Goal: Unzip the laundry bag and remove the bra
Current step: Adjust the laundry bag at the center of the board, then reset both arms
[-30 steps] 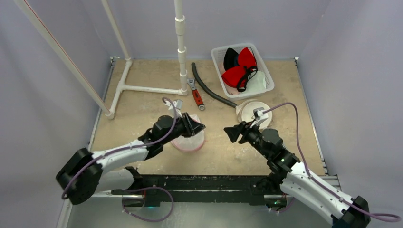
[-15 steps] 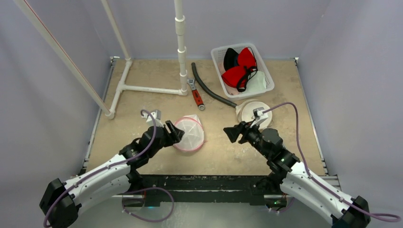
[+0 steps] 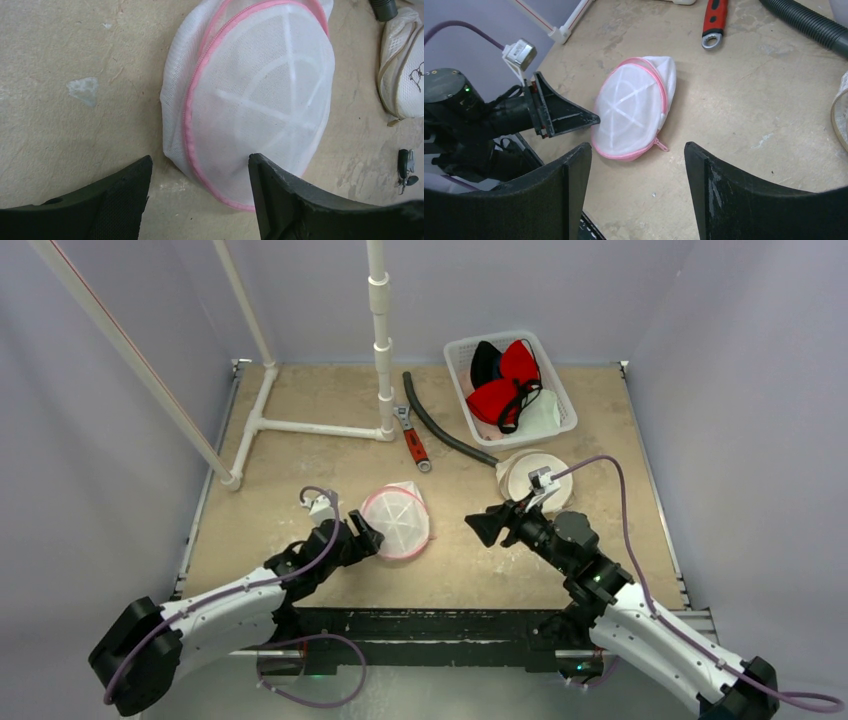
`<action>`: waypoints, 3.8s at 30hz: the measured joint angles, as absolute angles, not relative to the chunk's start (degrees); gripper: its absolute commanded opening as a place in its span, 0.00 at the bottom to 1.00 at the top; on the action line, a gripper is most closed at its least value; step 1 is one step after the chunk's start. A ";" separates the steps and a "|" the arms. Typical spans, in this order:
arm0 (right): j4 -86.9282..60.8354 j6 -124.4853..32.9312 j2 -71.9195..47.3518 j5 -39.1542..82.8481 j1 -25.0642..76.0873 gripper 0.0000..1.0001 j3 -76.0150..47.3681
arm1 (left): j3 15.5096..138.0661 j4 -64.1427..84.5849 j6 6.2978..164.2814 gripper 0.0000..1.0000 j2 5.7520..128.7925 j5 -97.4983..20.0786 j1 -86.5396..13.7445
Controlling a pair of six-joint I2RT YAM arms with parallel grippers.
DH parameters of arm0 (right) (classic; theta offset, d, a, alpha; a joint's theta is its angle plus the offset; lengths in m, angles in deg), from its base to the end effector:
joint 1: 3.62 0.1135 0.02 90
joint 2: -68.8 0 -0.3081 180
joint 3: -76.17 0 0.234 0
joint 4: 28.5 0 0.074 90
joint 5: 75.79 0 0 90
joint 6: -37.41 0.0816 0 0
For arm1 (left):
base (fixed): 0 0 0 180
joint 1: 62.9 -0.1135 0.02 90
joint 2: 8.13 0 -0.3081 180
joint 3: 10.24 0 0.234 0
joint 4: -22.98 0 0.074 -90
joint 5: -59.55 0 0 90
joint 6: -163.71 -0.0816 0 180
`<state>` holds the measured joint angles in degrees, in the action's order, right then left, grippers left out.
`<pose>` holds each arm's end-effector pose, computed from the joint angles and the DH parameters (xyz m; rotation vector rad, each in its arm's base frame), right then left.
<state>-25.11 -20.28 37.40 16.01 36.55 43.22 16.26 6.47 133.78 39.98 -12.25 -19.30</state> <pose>0.1102 0.0964 0.2754 -0.1421 1.6913 0.9931 0.1270 -0.0857 0.1631 -0.4999 2.2200 -0.6431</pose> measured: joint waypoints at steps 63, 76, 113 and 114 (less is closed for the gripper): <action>-18.50 -15.31 44.44 4.62 36.55 0.98 30.87 | 45.50 -10.25 117.28 0.71 35.22 -4.52 -16.24; -19.01 -9.74 42.99 -0.16 36.55 0.98 30.07 | 49.52 -27.80 113.06 0.82 26.89 14.72 -16.24; -34.99 -21.85 36.77 0.32 36.55 0.98 30.68 | 13.70 48.17 85.31 0.93 58.91 32.95 -37.88; -34.90 -22.05 37.55 0.38 36.52 0.98 31.03 | 13.70 49.83 85.17 0.93 60.31 32.53 -38.06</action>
